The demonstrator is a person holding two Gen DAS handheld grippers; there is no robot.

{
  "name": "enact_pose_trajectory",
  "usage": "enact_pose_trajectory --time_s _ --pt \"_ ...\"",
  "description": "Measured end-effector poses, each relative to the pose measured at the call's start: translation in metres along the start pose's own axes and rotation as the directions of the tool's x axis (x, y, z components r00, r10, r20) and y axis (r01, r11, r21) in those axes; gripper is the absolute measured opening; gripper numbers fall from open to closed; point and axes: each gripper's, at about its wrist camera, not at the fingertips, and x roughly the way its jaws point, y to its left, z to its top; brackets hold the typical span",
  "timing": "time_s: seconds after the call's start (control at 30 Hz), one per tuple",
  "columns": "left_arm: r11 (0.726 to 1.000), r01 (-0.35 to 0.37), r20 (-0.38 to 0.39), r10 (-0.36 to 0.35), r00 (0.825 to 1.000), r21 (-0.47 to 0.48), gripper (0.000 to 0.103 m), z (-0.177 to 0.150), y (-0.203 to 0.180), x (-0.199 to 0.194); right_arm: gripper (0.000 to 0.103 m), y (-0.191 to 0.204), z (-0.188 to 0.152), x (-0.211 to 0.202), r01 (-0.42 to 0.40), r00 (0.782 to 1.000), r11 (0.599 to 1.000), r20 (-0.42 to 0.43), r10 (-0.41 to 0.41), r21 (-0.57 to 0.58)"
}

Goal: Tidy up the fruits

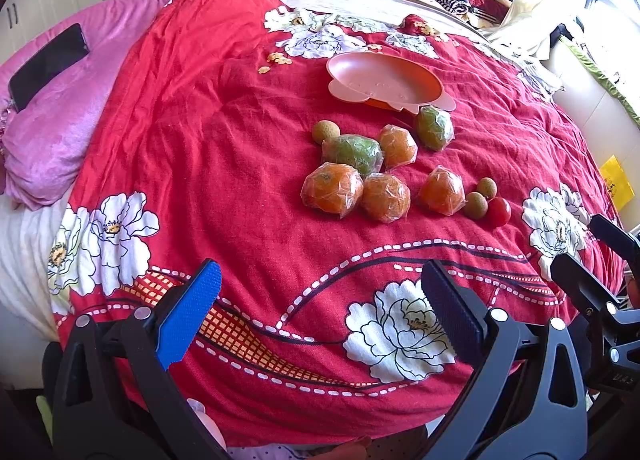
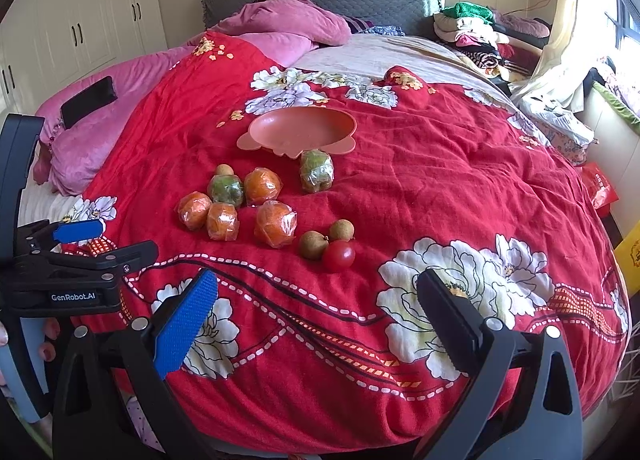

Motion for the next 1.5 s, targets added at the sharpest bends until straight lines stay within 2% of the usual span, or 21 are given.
enact_pose_trajectory --time_s 0.73,0.9,1.13,1.33,1.43,1.5 --pt "1.000 0.008 0.002 -0.008 1.000 0.007 0.094 0.004 0.000 0.002 0.099 -0.005 0.001 0.004 0.005 1.000 1.000 -0.002 -0.005 0.014" --pt "1.000 0.007 -0.017 -0.006 1.000 0.002 0.094 0.009 0.007 0.014 0.099 -0.017 0.002 0.021 0.014 0.999 0.999 -0.034 -0.013 0.033" --pt "0.999 0.033 -0.062 -0.033 0.998 0.006 0.094 0.018 0.014 0.039 0.099 -0.030 0.005 0.062 0.059 0.992 0.998 -0.112 -0.063 -0.038" --pt "0.998 0.056 -0.069 -0.054 0.996 0.023 0.094 0.027 0.018 0.056 0.099 -0.036 0.008 0.083 0.037 0.989 0.998 -0.139 -0.042 -0.041" --pt "0.998 0.063 -0.073 -0.060 0.996 0.029 0.086 0.030 0.021 0.063 0.098 -0.036 0.009 0.087 0.033 0.989 0.998 -0.142 -0.040 -0.050" --pt "0.997 0.072 -0.075 -0.070 0.995 0.036 0.082 0.033 0.021 0.067 0.092 -0.036 0.010 0.089 0.023 0.989 0.998 -0.143 -0.030 -0.053"
